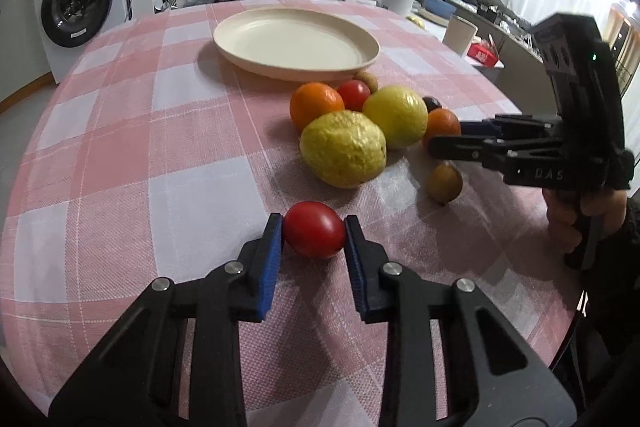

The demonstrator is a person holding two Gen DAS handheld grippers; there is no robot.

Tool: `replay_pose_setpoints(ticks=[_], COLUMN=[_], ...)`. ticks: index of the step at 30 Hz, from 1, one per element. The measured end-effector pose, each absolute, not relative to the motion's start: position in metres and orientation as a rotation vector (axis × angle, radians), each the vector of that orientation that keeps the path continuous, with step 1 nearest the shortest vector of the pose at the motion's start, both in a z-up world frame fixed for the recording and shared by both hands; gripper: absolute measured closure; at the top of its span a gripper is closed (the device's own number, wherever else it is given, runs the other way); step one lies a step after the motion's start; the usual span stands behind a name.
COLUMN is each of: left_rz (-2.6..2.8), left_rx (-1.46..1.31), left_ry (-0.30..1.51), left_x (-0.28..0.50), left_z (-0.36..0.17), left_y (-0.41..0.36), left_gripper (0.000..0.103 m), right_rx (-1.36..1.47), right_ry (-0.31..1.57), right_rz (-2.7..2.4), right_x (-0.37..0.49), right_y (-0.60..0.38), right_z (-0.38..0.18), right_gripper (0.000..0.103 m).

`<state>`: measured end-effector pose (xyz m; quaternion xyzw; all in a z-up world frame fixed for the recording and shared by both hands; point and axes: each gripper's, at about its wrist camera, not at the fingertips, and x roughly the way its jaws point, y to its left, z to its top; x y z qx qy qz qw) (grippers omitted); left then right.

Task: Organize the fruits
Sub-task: 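Grasp the red cherry tomato with the left tool while the right tool grasps the mandarin orange, then carry the tomato and orange onto the cream plate and open both tools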

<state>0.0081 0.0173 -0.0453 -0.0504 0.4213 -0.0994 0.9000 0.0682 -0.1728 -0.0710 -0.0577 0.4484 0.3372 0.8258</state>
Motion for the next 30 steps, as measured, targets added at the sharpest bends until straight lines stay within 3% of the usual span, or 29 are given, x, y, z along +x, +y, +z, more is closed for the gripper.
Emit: replay_pose_setpoints(ticks=[18,30], left_rz=[-0.114,-0.102], left_rx=[-0.099,-0.088], left_ry=[0.673,0.665], left_x=[0.033,0.081], left_z=[-0.004,0.005], left_y=[0.028,0.017], left_gripper=[0.076,0.076], right_rx=[-0.02,0.002], right_ry=[0.76,0.732], right_rz=[0.715,0.7], right_x=[0.067,0.095], right_y=[-0.189,-0.182], right_z=[-0.027,-0.015], right_gripper=[0.063,0.063])
